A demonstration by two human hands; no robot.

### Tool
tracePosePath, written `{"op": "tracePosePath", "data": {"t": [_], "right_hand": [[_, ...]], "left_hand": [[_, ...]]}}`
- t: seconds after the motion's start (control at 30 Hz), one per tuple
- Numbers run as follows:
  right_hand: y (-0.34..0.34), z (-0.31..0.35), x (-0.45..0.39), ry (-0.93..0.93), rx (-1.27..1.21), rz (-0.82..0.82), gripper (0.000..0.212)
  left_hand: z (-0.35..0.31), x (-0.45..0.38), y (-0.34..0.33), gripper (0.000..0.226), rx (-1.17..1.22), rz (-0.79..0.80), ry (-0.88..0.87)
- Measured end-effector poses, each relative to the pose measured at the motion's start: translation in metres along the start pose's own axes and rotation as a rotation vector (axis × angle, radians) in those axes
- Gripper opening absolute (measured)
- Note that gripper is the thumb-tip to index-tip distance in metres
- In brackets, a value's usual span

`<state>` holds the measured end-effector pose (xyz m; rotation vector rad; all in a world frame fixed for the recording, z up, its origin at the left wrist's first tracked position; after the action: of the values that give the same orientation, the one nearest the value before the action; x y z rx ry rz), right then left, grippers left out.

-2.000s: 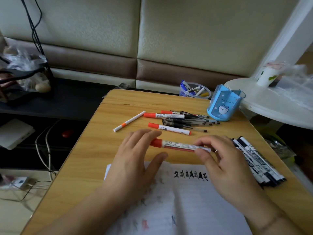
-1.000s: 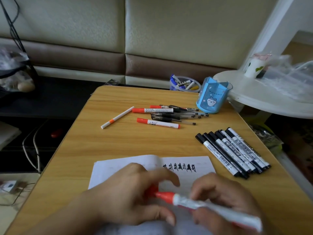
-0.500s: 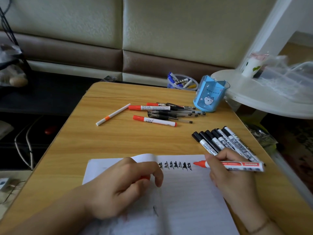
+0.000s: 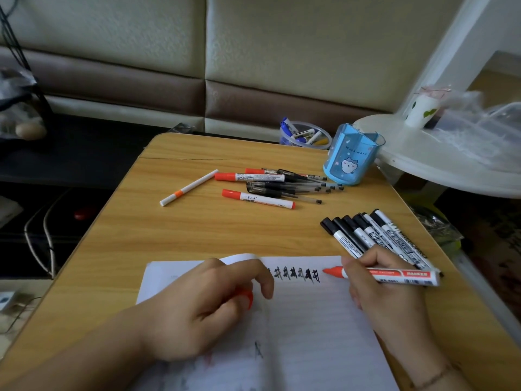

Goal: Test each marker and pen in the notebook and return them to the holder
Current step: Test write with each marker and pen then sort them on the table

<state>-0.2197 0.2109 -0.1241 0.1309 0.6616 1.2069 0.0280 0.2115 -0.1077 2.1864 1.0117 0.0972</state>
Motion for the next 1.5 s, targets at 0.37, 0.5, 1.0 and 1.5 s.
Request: {"op": "tracePosePath", "data": {"t": [0.37, 0.5, 1.0, 1.5], "right_hand": [[-0.001, -0.001, -0.001, -0.083, -0.125, 0.029, 0.033], [0.000, 0.010, 0.003, -0.087, -0.309, 0.084, 0.023], [-0.013, 0.030, 0.019, -0.015, -0.662, 0.511, 0.016], [-0.017, 0.031, 0.023, -0.048, -0.444, 0.454, 0.041]], "left_hand": [[0.003, -0.003, -0.003, 0.037, 0.082, -0.099, 0.070], [0.009, -0.003, -0.002, 0.039, 0.092, -0.196, 0.109], [0.008, -0.004, 0.001, 0.018, 0.011, -0.287, 0.033], [-0.004, -0.002, 0.001, 0.017, 0.049, -0.323, -0.019]]}}
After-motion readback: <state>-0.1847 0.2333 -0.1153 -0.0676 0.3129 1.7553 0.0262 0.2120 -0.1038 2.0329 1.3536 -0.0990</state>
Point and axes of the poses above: each hand's wrist, its own x-axis away from the middle knuckle, its own y-axis out of the back of the hand, z = x × y, the point moved 5 cm from there along -x, towards the middle knuckle, and after that the axes turned 4 degrees about y, right-handed, at the moved point
